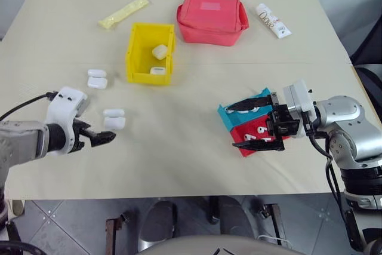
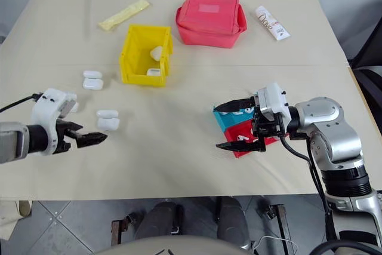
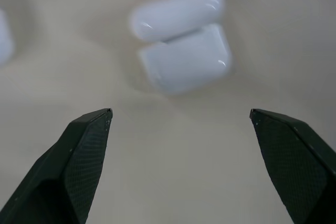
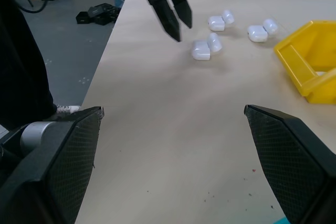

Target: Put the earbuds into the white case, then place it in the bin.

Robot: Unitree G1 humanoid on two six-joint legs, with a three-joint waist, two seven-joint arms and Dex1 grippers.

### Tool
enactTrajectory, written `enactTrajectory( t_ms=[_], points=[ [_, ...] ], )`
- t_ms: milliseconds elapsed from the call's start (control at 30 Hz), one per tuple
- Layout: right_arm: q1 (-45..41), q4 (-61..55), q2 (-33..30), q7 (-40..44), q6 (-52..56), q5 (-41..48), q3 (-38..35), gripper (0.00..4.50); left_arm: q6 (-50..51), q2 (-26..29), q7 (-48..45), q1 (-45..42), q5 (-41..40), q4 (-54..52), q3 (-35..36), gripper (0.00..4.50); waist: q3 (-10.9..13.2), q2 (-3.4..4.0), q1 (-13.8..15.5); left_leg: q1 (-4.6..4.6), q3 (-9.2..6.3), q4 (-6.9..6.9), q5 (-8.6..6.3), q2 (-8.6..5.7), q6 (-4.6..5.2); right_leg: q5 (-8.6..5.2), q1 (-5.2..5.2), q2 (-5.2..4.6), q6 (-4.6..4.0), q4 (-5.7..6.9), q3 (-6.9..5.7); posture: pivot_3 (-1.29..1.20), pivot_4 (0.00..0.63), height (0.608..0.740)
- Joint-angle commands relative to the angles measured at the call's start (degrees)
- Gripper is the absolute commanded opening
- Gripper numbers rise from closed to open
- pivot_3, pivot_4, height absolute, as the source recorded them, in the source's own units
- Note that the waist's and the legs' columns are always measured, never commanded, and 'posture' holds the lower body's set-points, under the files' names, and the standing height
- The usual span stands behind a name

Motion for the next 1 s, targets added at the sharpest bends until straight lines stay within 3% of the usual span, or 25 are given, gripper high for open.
enactTrajectory(
  t_ms=[33, 233, 367, 433, 1000],
  points=[
    [0.2, -1.8, 0.0, -0.1, -0.5, 0.6, -0.8, 4.50, -0.1, -1.5, 13.3, -4.8, -10.6, 6.6, -2.1, 4.46, 0.0, -0.01, 0.0, -0.02, -0.02, 0.01, 0.00, -0.04, 0.01, 0.00, 0.00, -0.02, 0.00, 0.00, 0.00, 0.00, 0.150, 0.740],
    [0.5, -2.3, 0.2, 0.0, -0.6, 1.4, -1.4, 4.50, -0.1, -1.7, 32.0, -12.3, -28.9, 17.4, -8.7, 4.46, 0.0, -0.05, -0.2, -0.02, -0.01, 0.01, 0.05, -0.07, -0.06, 0.01, -0.02, 0.05, 0.01, 0.03, -0.04, 0.00, 0.150, 0.740],
    [0.8, -1.8, 0.4, 0.2, -1.6, 0.9, -1.3, 4.50, -9.6, 4.2, 46.4, -13.0, -48.6, 20.1, -17.8, 4.46, 0.0, -0.06, -0.2, 0.03, 0.00, 0.00, 0.10, -0.07, -0.11, 0.01, -0.02, 0.07, 0.02, 0.05, 0.00, 0.00, 0.150, 0.740],
    [0.9, -1.7, 0.7, -0.1, -1.9, 0.6, -1.2, 4.50, -13.5, 5.3, 50.4, -13.8, -53.3, 20.6, -21.2, 4.46, 0.0, -0.05, -0.2, 0.02, -0.04, 0.01, 0.11, -0.04, -0.16, 0.01, -0.02, -0.06, 0.01, 0.04, 0.07, 0.00, 0.150, 0.740],
    [3.6, -2.6, 0.5, -2.5, -3.2, 0.3, -1.7, 4.50, -17.2, 0.4, 59.6, -15.7, -53.8, 26.1, -25.8, 4.46, 0.0, -0.06, 0.0, 0.10, 0.02, 0.03, 0.24, -0.39, -0.21, 0.03, 0.03, 0.41, 0.05, 0.05, -0.03, 0.00, 0.150, 0.740]
  ],
)
